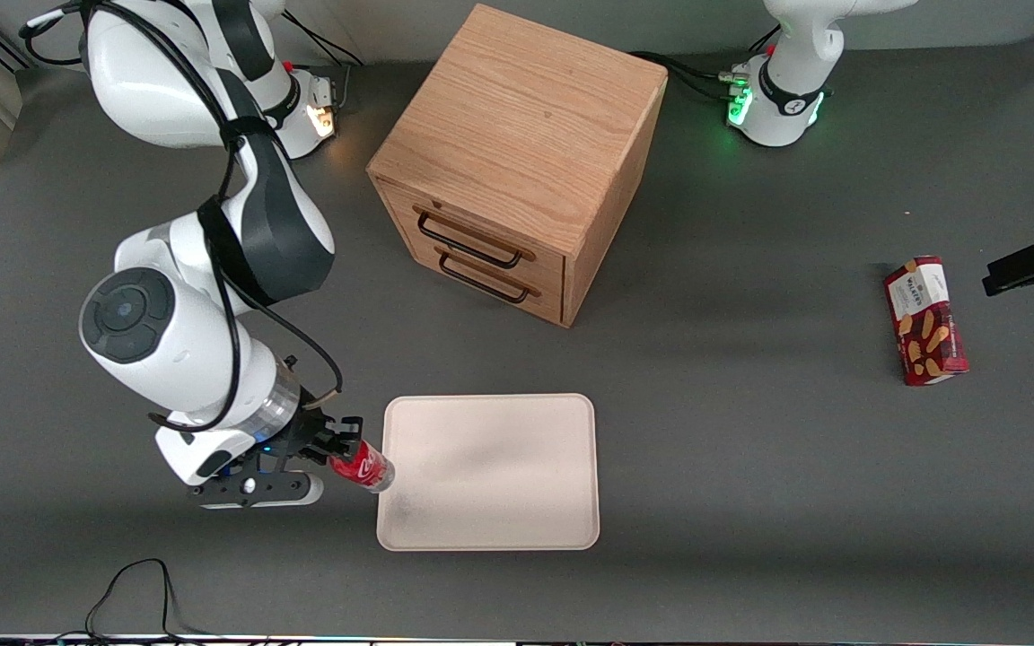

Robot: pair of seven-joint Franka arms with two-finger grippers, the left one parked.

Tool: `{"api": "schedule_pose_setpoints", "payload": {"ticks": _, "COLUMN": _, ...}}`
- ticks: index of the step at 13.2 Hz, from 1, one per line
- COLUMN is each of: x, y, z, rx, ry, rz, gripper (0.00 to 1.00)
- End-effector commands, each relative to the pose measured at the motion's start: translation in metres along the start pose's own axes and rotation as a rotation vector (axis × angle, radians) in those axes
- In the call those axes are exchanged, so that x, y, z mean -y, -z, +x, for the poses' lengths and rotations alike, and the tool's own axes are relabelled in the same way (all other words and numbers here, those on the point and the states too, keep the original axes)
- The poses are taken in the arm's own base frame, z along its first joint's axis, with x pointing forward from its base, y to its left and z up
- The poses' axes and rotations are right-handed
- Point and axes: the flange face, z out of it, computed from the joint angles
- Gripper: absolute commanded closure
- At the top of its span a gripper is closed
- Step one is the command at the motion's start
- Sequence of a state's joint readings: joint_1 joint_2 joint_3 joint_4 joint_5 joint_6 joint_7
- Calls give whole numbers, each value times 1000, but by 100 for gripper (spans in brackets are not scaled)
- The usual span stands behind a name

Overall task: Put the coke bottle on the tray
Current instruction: 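Lift the bottle and carry it toward the white tray, then lower the bottle onto the tray's rim area and open the gripper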

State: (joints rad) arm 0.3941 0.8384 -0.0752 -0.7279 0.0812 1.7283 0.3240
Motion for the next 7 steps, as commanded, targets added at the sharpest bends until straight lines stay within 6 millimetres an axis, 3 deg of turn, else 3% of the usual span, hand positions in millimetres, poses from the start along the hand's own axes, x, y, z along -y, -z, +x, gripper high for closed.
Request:
{"api": "schedule_pose_setpoints", "payload": {"ticks": 1, "x": 2, "y": -30, "z": 3, "rx": 31, "ry": -15, "rz": 20, "gripper": 100}}
{"api": "schedule_pose_setpoints", "payload": {"ticks": 7, "x": 1, "y": -96, "z": 1, "rx": 92, "ry": 18, "rz": -1, "gripper": 100}}
